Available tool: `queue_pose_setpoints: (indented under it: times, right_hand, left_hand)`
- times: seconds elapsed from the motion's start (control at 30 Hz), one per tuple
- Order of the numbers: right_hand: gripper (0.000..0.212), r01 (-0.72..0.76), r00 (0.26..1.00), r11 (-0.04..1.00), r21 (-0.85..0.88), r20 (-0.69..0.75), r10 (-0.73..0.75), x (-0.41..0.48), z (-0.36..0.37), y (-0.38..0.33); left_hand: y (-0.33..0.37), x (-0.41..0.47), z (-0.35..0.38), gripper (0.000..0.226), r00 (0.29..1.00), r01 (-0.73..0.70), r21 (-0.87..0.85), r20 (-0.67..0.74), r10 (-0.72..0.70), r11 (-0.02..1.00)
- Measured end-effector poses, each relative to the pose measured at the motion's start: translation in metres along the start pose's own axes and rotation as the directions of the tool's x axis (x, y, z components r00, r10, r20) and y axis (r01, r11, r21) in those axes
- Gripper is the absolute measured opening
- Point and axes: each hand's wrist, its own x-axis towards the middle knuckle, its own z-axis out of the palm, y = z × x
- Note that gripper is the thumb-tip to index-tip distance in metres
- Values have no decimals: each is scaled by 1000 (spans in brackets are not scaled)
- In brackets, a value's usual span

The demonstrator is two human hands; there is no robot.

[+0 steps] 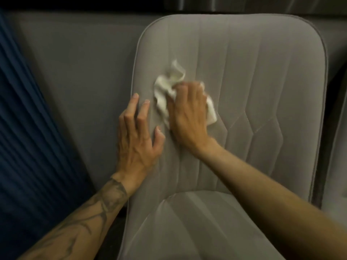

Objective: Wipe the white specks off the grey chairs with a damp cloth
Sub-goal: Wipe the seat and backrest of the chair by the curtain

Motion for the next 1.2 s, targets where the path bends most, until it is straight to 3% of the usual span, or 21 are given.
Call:
queue_pose_setpoints:
  times: [0.13,0.27,0.33,0.43,0.53,0.7,0.77,0.9,1.0,1.13,1.2]
  right_hand:
    - [12,145,987,989,-1,73,-144,-9,-1,14]
    - [11,-14,999,1000,24,-37,15,-8,8,12]
    - [14,-52,999,997,58,2,52,-47,11,2]
    - [14,58,987,995,83,144,-70,-94,3,-2]
    - [13,143,978,990,1,156,-141,-69,-2,8]
    - [14,-88,996,996,-17,-17,87,-35,10,6]
    - [17,-79,995,995,57,69,75,-82,11,-4]
    - [14,91,954,987,134,274,-125,-147,1,-7]
    - [16,132,969,989,69,200,-143,-111,5,10]
    - [19,-72,994,995,73,83,66,-107,12,1]
    - [17,37,983,995,95,174,-53,-145,7,-7]
  left_hand:
    - [2,1,-1,60,1000,0,-23,-3,0,1000]
    - [1,1,0,58,1000,-1,-41,-16,0,999]
    - [1,1,0,57,1000,-7,-58,-21,6,998]
    - [2,2,-1,58,1000,13,-75,-11,-13,997]
    - [4,2,-4,57,1000,23,-69,-2,-24,997]
    - [5,4,-5,58,1000,15,-66,2,-15,998]
    - [6,4,-6,58,1000,21,-70,-1,-21,997]
    - [7,3,-6,58,1000,25,-68,-3,-25,997]
    - [6,3,-5,60,1000,16,-74,-10,-17,997]
    - [5,3,-4,60,1000,28,-66,-8,-28,997]
    - [7,3,-4,59,1000,24,-72,-4,-25,997]
